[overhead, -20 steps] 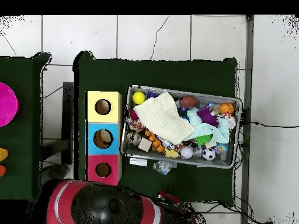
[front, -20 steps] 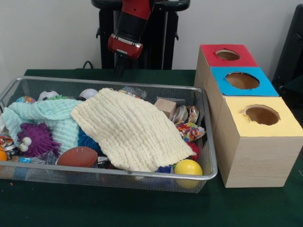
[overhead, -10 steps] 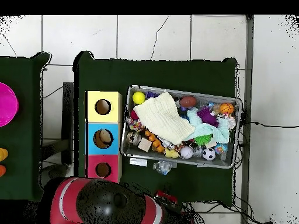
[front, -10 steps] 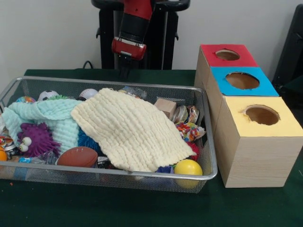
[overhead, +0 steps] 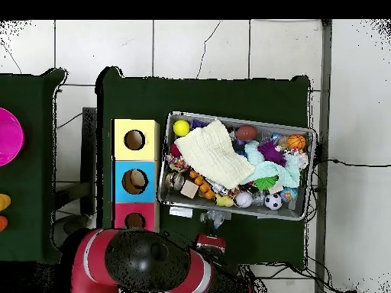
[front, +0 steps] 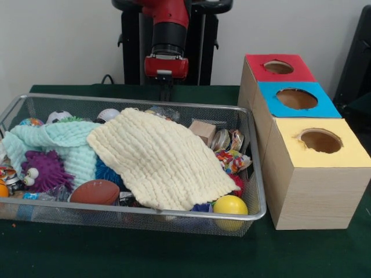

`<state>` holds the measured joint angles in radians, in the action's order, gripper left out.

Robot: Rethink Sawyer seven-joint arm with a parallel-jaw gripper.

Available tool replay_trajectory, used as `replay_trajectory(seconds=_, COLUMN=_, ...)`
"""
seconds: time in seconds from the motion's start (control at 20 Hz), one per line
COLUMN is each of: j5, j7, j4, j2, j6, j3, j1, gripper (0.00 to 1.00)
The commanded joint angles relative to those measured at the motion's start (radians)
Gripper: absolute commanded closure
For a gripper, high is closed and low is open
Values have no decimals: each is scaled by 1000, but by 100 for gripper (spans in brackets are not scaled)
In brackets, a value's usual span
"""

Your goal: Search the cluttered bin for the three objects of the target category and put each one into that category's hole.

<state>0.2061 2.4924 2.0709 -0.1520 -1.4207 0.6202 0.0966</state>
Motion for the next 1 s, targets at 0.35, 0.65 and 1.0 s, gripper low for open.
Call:
replay_trajectory(seconds=0.35, j5=-68, j7=43, j4=-95, j2=-123, j6=35, j3=-131, j1=-9, gripper=100)
replay_trajectory(seconds=0.65, j5=-30, j7=52, j4=-104, j2=-106, j6=101, j3=-133, j1=-12, gripper=0)
replay_trajectory(seconds=1.0, j5=70, j7=78, j4=-128, j2=-63, j6=234, j3=-146, j1=-28, gripper=0)
